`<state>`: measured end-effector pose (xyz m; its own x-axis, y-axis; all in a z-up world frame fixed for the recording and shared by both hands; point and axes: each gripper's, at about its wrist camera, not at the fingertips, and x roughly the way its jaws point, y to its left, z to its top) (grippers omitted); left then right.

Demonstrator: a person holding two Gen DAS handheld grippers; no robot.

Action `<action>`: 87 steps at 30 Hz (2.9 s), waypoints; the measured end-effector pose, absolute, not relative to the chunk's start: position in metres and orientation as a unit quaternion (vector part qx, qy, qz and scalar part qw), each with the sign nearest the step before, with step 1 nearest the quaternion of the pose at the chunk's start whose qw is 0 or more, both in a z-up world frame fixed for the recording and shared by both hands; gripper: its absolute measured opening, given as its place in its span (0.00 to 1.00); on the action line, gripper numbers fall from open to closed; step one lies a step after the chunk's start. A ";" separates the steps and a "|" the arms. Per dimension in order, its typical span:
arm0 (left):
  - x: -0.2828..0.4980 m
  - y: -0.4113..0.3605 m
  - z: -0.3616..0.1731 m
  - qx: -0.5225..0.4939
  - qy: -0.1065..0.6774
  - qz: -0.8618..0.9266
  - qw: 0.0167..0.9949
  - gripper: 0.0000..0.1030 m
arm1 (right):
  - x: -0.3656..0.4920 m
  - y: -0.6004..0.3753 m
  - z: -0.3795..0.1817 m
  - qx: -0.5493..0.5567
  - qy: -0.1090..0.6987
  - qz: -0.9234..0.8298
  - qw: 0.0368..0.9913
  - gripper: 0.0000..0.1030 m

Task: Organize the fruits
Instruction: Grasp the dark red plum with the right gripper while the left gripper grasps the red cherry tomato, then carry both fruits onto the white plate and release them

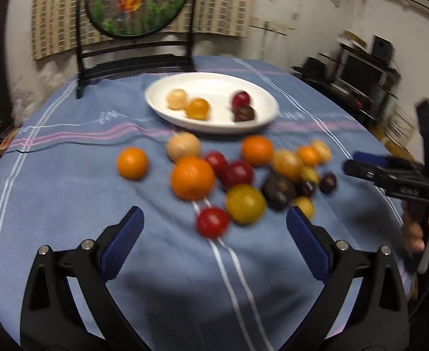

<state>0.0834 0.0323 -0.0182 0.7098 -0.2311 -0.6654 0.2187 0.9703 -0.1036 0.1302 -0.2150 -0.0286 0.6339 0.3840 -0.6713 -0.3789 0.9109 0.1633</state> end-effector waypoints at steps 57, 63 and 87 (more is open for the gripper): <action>0.121 0.036 -0.049 0.059 0.432 -0.157 0.886 0.46 | 0.146 -0.235 -0.045 0.090 0.399 0.265 0.873 0.31; 0.123 0.027 -0.052 0.087 0.437 -0.160 0.881 0.43 | 0.145 -0.236 -0.046 0.091 0.395 0.266 0.875 0.31; 0.118 0.021 -0.044 0.087 0.421 -0.158 0.889 0.32 | 0.140 -0.235 -0.043 0.090 0.388 0.278 0.874 0.31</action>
